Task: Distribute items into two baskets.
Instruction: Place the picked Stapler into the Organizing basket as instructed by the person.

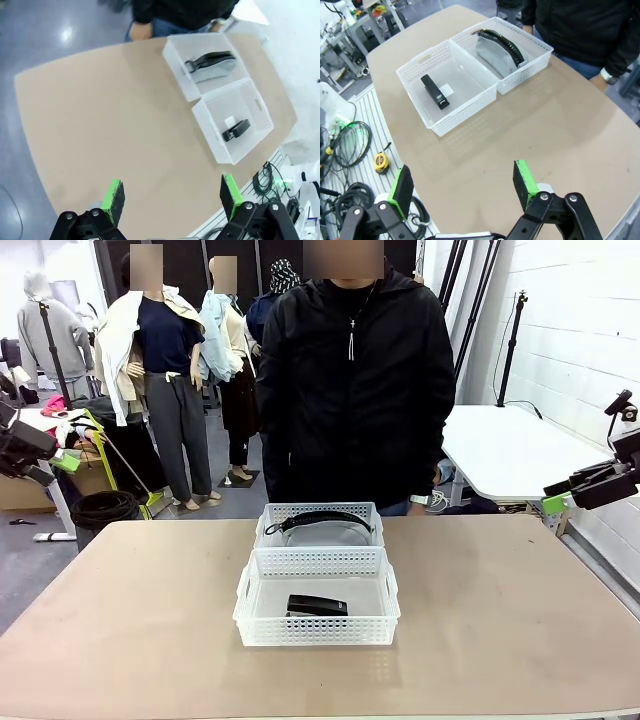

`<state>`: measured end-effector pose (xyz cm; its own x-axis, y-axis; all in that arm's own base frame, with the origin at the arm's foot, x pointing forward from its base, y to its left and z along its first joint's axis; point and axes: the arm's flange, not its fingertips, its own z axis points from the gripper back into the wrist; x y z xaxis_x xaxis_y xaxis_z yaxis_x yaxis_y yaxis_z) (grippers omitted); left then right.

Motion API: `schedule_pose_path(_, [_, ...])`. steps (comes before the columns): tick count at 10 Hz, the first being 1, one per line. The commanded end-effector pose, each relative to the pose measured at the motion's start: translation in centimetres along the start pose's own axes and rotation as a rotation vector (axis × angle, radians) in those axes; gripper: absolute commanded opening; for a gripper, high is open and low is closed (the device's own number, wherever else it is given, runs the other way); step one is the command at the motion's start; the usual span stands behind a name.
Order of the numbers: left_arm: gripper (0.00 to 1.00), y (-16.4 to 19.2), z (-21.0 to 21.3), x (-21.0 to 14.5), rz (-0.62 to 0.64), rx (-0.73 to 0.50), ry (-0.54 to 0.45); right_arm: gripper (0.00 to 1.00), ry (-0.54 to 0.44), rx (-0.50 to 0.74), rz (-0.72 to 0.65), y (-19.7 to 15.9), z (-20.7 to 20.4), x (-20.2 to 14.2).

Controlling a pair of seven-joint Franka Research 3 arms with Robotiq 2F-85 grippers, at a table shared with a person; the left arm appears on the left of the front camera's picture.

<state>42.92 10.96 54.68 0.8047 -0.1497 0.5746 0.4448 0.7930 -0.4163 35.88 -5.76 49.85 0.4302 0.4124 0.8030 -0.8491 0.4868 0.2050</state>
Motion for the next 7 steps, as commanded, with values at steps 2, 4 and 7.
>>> schedule_pose_path(2, [1.00, 1.1, -0.8, -1.9, -0.135, -0.094, -0.058, 1.00, -0.033, 0.008, 0.010, 0.1, -0.5, -0.3])
schedule_pose_path(4, [1.00, 1.3, -1.7, -2.4, -0.176, -0.113, -0.027, 1.00, -0.033, 0.008, 0.010, 0.1, -0.5, -0.3])
schedule_pose_path(7, [1.00, 0.8, -1.4, -2.1, -0.159, -0.082, -0.027, 1.00, -0.033, 0.008, 0.010, 0.1, -0.5, -0.3])
